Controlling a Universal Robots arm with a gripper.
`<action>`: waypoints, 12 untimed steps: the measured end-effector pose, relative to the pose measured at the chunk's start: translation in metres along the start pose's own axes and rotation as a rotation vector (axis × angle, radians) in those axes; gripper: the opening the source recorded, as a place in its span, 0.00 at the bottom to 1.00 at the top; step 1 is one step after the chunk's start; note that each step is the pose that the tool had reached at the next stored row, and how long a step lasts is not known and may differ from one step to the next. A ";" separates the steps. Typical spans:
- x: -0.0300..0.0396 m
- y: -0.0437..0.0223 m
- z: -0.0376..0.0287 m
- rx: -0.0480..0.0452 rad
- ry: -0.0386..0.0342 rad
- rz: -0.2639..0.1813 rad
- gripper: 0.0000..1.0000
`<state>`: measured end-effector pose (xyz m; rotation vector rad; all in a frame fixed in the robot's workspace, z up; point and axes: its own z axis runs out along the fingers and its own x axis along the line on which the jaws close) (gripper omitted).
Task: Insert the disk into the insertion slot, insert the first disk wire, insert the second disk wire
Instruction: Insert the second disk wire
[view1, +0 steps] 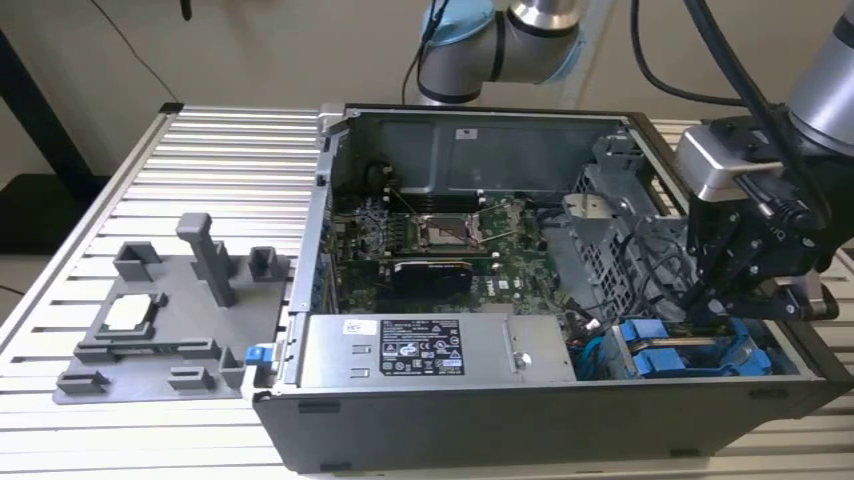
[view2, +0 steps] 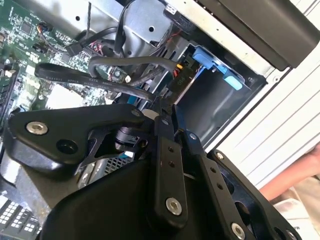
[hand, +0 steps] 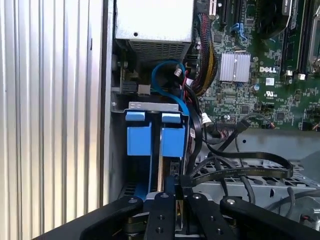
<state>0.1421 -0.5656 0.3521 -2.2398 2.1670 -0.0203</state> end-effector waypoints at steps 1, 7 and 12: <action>0.0000 -0.0005 0.0009 0.0001 -0.0002 0.004 0.16; 0.0001 -0.0010 0.0046 0.0021 -0.0048 0.011 0.16; 0.0001 -0.0011 0.0070 0.0070 -0.0132 0.017 0.16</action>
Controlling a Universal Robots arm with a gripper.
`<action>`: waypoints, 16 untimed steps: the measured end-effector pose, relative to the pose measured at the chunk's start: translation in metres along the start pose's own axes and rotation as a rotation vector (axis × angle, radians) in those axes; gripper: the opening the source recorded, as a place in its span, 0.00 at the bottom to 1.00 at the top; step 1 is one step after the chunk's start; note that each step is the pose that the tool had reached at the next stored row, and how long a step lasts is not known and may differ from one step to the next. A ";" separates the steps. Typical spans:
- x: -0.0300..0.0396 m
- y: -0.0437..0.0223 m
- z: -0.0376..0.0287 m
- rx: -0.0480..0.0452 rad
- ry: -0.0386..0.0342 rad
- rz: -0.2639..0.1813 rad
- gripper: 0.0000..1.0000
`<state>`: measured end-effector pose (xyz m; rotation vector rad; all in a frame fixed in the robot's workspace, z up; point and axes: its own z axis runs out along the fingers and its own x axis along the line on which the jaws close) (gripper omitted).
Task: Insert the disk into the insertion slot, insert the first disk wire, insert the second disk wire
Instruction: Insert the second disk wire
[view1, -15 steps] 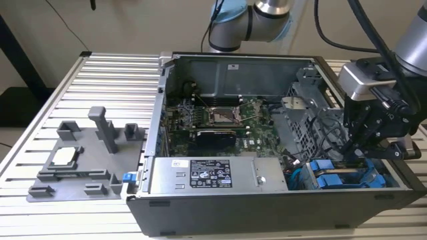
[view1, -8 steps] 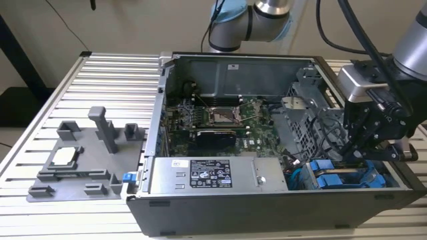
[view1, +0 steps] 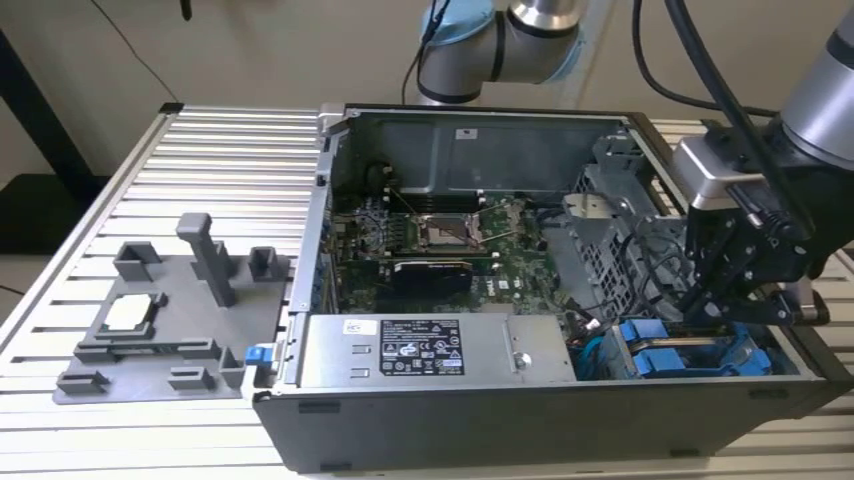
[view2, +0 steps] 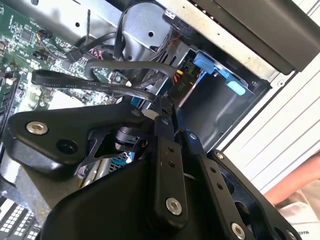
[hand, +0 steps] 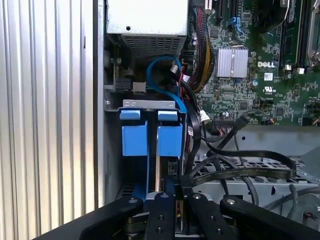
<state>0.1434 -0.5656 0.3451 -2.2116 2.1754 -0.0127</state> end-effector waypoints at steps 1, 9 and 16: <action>0.0000 0.0000 0.0006 0.0007 -0.0013 0.001 0.16; 0.0001 -0.0008 0.0033 0.0019 -0.0050 0.010 0.16; 0.0002 -0.0010 0.0064 0.0020 -0.0050 0.011 0.16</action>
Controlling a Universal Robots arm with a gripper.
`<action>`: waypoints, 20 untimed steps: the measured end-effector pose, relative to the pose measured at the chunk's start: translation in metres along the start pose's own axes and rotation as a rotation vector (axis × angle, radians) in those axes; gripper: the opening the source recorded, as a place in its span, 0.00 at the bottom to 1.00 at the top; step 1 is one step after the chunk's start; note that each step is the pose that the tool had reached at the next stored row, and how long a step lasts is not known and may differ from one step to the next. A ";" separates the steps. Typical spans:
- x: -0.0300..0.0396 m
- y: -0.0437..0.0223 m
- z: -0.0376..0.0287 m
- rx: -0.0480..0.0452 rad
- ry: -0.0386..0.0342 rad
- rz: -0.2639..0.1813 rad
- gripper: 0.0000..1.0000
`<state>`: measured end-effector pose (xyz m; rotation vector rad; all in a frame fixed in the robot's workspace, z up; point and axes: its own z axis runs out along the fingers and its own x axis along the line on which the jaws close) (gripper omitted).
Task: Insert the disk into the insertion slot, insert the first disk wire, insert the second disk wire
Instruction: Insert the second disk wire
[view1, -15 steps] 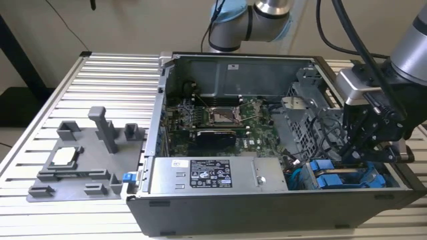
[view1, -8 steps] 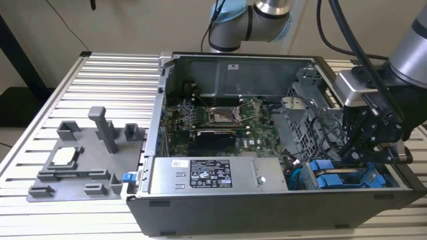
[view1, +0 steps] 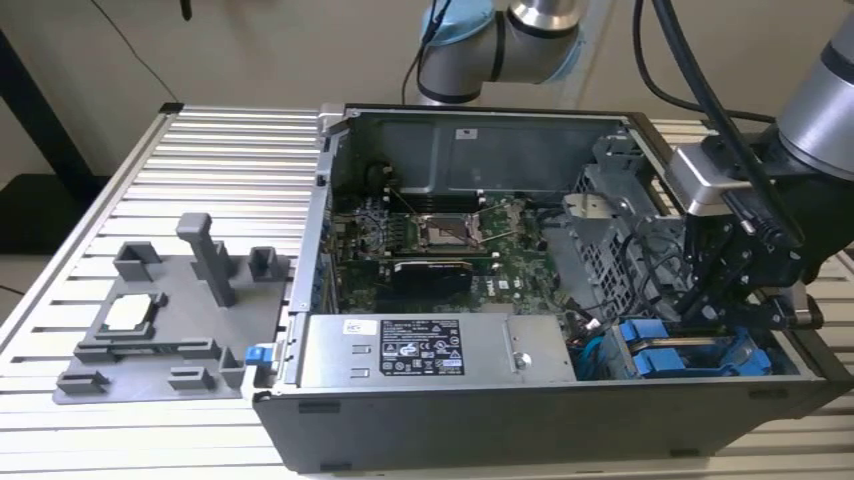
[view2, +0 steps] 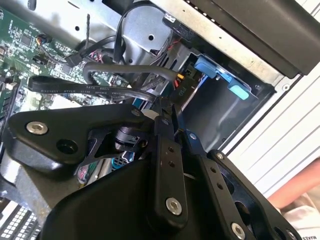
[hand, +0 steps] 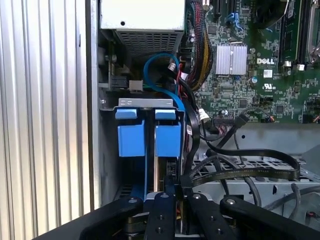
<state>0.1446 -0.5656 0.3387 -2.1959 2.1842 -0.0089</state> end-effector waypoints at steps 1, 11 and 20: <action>0.0000 0.0000 0.0006 0.0000 0.0002 0.000 0.16; 0.0001 0.0000 0.0037 0.0001 -0.0015 0.001 0.24; 0.0004 0.0000 -0.0010 -0.0003 -0.0079 0.002 0.24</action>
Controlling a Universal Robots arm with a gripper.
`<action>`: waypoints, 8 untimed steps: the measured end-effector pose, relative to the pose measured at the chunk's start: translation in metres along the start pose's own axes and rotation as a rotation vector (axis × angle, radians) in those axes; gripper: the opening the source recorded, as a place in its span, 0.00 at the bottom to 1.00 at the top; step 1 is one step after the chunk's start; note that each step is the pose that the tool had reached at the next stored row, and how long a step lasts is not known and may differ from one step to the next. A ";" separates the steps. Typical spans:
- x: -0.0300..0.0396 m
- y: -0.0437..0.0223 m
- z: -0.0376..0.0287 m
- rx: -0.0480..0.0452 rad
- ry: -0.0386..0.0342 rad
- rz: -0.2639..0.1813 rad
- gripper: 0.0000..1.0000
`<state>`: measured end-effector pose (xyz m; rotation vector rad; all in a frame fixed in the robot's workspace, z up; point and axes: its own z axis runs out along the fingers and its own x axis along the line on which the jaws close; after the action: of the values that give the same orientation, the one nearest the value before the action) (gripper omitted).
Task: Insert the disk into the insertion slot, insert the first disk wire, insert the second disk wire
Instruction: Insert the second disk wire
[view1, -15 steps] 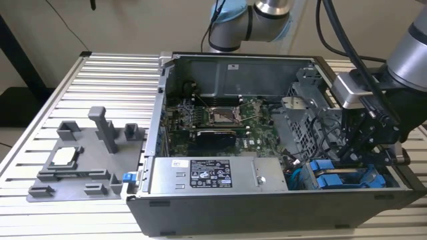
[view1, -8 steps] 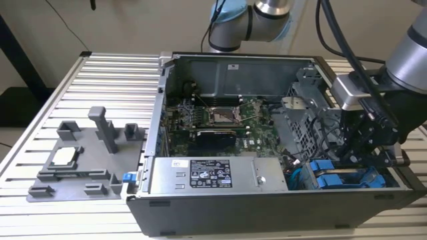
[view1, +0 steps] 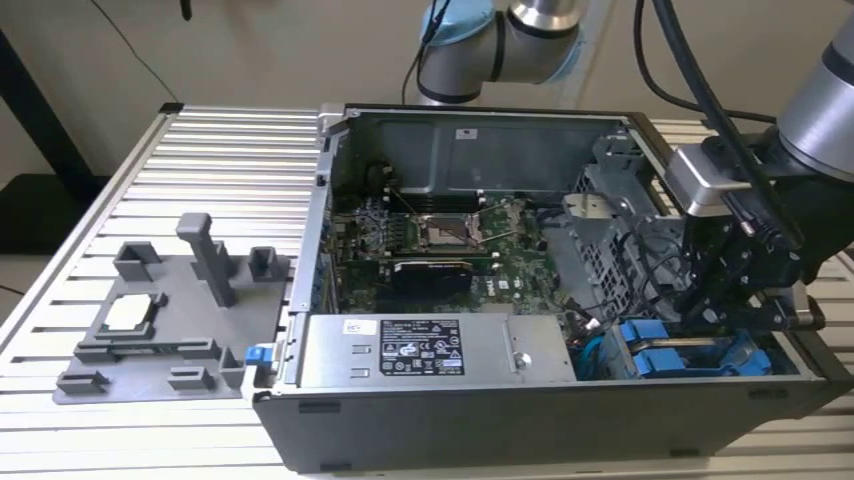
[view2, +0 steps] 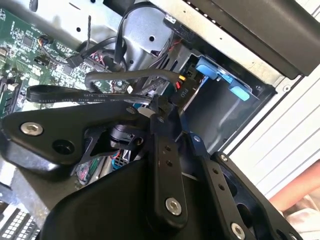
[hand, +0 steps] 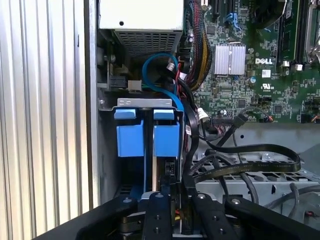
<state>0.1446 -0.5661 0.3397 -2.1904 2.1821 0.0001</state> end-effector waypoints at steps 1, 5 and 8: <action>0.0000 0.0000 0.0000 0.0000 -0.0002 0.000 0.24; -0.0001 -0.0001 -0.0021 0.0000 -0.0014 0.000 0.24; -0.0002 -0.0002 -0.0046 0.0000 -0.0025 0.000 0.24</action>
<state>0.1446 -0.5661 0.3444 -2.1891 2.1809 0.0029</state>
